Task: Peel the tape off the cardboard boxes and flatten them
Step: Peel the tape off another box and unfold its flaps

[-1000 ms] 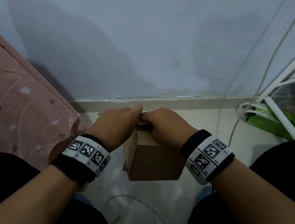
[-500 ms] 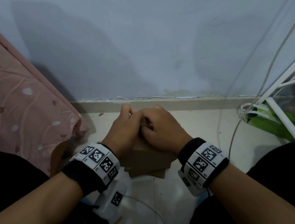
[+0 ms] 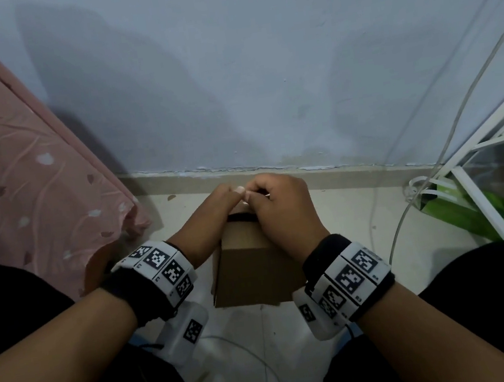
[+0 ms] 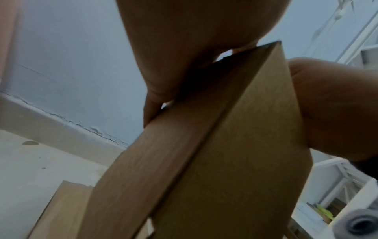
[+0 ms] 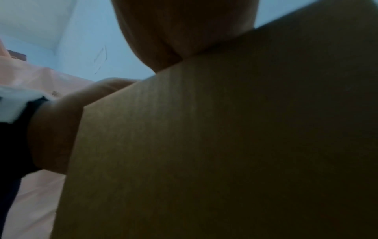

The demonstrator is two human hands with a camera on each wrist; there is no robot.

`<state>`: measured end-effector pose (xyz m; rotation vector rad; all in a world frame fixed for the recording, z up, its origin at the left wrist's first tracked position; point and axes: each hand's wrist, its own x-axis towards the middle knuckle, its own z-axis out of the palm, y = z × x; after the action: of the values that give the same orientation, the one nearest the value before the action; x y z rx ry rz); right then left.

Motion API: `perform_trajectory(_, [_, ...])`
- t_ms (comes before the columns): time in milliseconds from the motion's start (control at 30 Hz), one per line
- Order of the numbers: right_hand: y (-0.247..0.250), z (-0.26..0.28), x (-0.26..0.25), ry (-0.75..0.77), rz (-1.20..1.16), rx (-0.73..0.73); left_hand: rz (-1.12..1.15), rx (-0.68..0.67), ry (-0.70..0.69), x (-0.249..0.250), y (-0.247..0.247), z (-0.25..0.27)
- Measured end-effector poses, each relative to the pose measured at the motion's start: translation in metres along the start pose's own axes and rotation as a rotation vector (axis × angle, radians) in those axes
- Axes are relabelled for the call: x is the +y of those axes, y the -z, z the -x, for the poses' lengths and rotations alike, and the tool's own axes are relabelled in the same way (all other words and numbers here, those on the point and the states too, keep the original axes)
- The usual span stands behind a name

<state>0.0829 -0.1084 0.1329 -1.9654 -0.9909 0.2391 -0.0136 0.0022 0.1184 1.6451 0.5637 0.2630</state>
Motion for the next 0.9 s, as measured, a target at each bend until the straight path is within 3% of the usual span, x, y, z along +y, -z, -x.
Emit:
perform_trajectory(100, [0.012,-0.009,0.004,-0.136,-0.109,0.153,-0.021,-0.068,-0.117,0.006,-0.004,0.008])
perform_trajectory(233, [0.027,-0.017,0.003,-0.360,-0.532,0.207,-0.522,-0.199,-0.288,0.005,-0.003,0.011])
perform_trajectory(333, [0.029,-0.015,-0.003,-0.517,-0.895,0.237,-0.760,-0.167,-0.293,0.003,0.003,0.003])
perform_trajectory(400, [0.034,-0.016,-0.002,-0.539,-0.936,0.296,-0.918,-0.131,-0.287,0.004,0.009,-0.001])
perform_trajectory(567, [0.049,-0.023,0.004,-0.526,-0.709,0.454,-1.472,0.026,-0.268,0.009,0.032,-0.006])
perform_trajectory(633, [0.052,-0.022,0.006,-0.526,-0.531,0.450,-1.533,0.049,-0.185,0.006,0.039,-0.006])
perform_trajectory(800, [0.050,-0.021,0.005,-0.407,-0.105,0.374,-1.326,0.110,0.081,0.000,0.061,-0.010])
perform_trajectory(900, [0.044,-0.016,0.002,-0.329,0.015,0.227,-0.974,0.233,0.164,0.010,0.064,-0.014])
